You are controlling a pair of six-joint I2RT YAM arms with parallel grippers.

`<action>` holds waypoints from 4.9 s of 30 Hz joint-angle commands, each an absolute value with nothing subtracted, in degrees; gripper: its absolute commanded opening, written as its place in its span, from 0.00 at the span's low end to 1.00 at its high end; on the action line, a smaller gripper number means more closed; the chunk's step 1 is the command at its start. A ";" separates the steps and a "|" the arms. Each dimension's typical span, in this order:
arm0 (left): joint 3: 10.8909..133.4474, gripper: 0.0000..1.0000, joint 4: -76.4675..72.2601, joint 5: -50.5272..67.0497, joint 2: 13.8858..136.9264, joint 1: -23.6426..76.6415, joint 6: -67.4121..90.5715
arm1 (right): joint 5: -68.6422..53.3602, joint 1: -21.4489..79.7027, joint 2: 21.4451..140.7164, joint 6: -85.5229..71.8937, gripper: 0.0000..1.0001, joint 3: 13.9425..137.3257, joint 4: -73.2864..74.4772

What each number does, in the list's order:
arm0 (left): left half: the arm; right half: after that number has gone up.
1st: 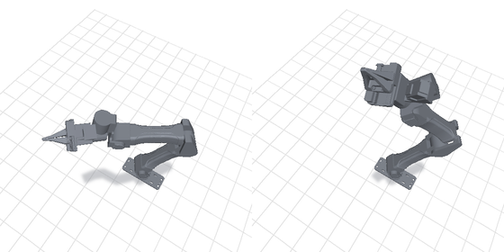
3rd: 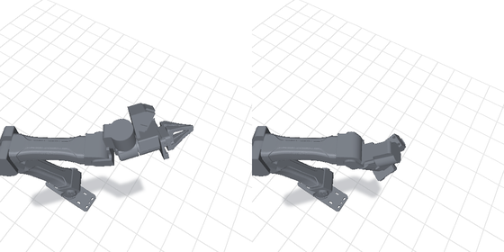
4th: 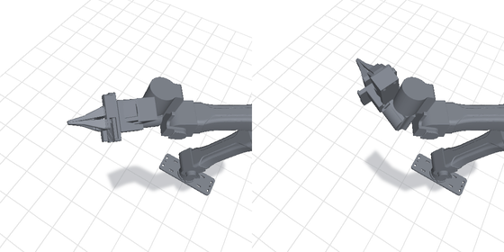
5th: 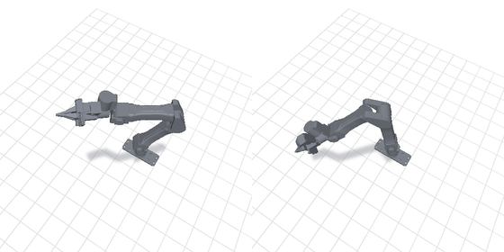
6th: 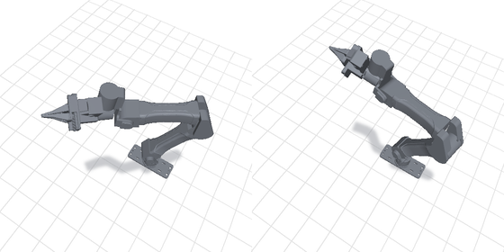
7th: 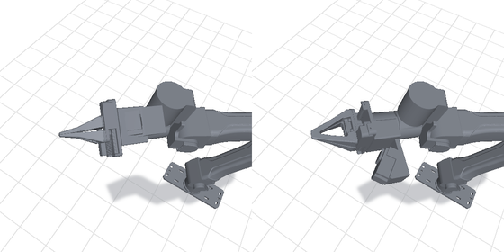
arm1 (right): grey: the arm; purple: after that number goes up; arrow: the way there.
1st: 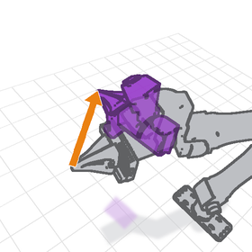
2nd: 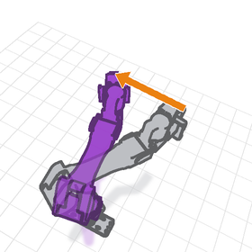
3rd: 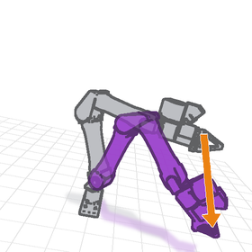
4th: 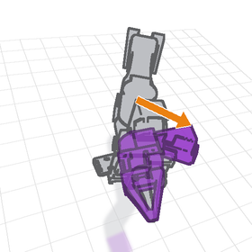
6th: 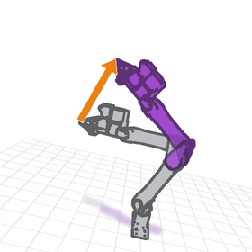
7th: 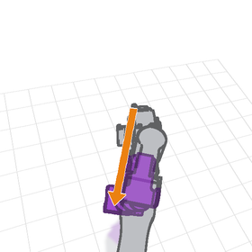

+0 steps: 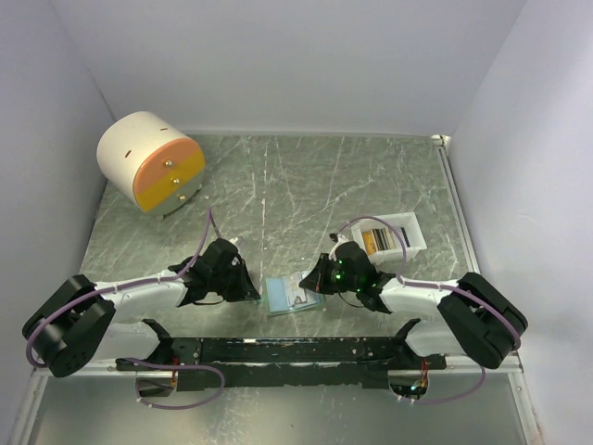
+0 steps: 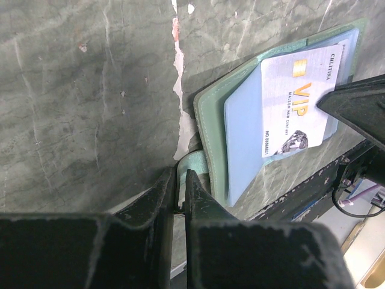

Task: Put the credit cards into the card holder
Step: Insert the credit card into the card holder.

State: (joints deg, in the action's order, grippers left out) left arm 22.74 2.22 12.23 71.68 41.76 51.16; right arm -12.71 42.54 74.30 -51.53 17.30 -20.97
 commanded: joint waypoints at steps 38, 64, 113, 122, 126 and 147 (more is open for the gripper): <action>22.53 0.07 0.33 12.13 73.41 41.48 50.62 | -11.78 43.09 71.90 -51.69 0.00 13.23 -21.35; 22.36 0.07 -0.59 12.66 74.18 41.44 50.54 | -12.09 43.16 74.37 -53.99 0.00 13.21 -26.85; 22.82 0.35 -9.22 17.50 75.60 40.59 46.73 | -9.86 43.77 73.98 -56.42 0.00 11.92 -26.28; 22.92 0.10 -9.47 18.79 79.12 40.60 46.23 | -10.94 43.78 75.08 -59.01 0.00 10.87 -30.64; 22.35 0.09 -9.01 18.35 78.17 40.59 46.10 | -11.51 43.77 76.70 -59.42 0.00 10.20 -32.85; 22.09 0.07 -10.11 19.98 77.21 40.57 46.58 | -11.34 46.22 79.99 -55.98 0.06 15.58 -27.07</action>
State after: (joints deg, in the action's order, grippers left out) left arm 22.74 -8.45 17.67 77.95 40.58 46.72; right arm -12.82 44.40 78.91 -57.82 13.54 -31.42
